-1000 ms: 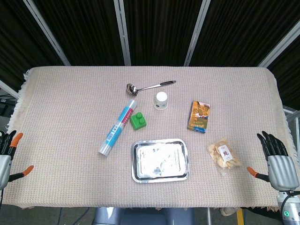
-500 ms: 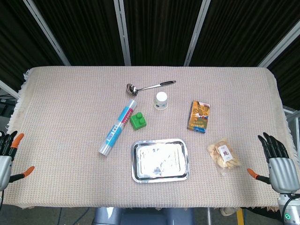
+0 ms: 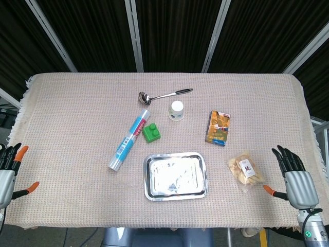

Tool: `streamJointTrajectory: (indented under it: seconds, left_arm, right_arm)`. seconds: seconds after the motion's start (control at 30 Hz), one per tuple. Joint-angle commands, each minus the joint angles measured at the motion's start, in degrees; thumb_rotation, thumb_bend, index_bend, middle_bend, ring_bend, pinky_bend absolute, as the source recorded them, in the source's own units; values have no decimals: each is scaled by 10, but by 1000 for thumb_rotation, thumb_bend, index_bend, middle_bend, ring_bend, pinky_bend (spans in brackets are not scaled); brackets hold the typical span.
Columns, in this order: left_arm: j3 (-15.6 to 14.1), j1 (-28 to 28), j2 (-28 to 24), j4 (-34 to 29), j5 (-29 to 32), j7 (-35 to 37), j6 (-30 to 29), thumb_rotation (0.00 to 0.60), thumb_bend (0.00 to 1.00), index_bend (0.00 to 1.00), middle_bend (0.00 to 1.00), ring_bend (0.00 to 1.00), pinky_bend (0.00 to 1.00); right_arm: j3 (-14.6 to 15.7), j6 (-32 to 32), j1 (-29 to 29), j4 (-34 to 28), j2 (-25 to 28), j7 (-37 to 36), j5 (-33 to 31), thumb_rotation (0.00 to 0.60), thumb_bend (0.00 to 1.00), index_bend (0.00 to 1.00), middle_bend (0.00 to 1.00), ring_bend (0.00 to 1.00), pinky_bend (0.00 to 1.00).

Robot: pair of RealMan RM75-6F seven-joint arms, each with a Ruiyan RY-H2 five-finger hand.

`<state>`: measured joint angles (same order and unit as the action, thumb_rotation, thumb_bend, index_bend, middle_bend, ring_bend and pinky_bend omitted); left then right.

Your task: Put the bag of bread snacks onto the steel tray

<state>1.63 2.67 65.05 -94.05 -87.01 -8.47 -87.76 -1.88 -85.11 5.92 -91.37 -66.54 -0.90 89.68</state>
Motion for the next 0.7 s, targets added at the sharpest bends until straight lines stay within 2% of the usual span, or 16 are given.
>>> streamJointTrajectory:
  seconds: [0.03, 0.37, 0.7]
  left_arm:
    - [0, -1, 0, 1, 1, 1, 0, 538, 1, 71, 0, 0, 0]
    - [-1, -3, 1, 8, 5, 8, 0, 534, 1, 71, 0, 0, 0]
    - [-2, -6, 3, 17, 11, 16, 1, 539, 1, 71, 0, 0, 0]
  right_arm:
    - [3, 32, 17, -2, -2, 7, 0, 600, 0, 0, 0, 0, 102]
    - [-2, 156, 81, -12, -13, 31, -31, 600, 0, 0, 0, 0, 103]
    - [-10, 246, 125, 35, -46, 53, -84, 600, 0, 0, 0, 0, 100]
